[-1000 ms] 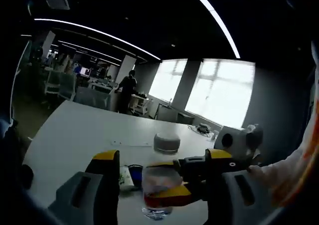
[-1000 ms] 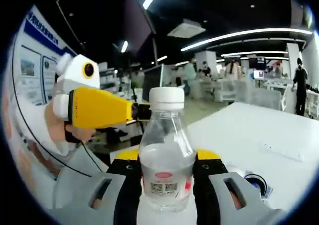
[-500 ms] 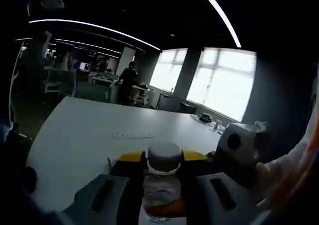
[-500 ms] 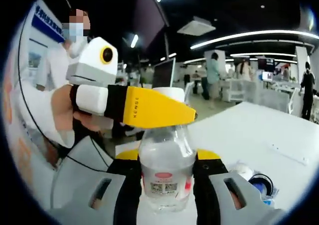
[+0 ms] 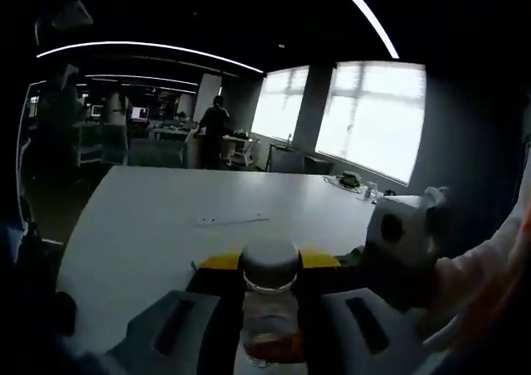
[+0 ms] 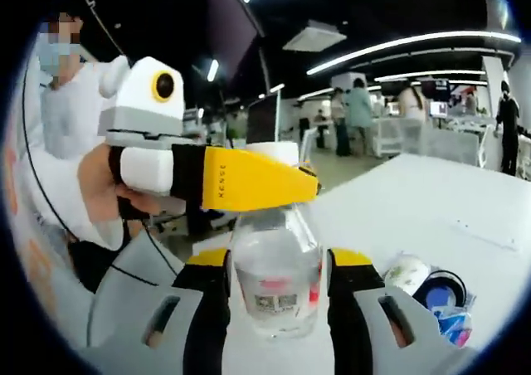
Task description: Arrange the tabletop items into an orderly group along one side of the table until the central work area is clear of visible clutter.
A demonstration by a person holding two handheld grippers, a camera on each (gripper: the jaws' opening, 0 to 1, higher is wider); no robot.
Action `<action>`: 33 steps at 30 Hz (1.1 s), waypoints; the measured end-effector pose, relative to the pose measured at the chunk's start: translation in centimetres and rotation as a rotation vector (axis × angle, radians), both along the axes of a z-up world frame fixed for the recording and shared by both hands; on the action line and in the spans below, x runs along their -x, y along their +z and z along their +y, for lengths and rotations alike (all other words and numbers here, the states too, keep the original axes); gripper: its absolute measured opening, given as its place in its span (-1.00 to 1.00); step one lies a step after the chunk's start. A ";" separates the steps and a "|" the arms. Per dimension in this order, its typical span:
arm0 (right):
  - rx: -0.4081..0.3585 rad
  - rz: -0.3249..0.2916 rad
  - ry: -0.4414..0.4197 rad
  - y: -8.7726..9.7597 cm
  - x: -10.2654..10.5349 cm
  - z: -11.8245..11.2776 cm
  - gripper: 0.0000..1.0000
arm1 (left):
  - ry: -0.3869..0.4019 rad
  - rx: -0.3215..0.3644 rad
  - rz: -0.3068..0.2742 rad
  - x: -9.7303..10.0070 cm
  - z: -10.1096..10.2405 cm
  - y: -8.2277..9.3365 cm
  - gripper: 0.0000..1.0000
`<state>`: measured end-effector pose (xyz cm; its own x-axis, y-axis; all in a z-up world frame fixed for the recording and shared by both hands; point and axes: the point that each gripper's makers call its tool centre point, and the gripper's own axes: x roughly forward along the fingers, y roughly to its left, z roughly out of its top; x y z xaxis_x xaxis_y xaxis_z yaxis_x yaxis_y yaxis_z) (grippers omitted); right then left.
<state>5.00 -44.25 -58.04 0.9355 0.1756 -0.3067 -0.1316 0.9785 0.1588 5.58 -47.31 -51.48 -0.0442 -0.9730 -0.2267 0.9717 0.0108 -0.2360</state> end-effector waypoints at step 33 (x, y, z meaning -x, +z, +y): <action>-0.204 0.076 -0.434 -2.8 12.9 -5.0 0.06 | 0.209 -0.205 0.090 -15.5 -7.5 -8.6 -0.56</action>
<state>-7.86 -49.21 -60.81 0.9118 -0.1625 -0.3772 0.3017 0.8881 0.3467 21.09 -54.79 -60.11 0.1231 -0.8973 -0.4239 0.9189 0.2644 -0.2929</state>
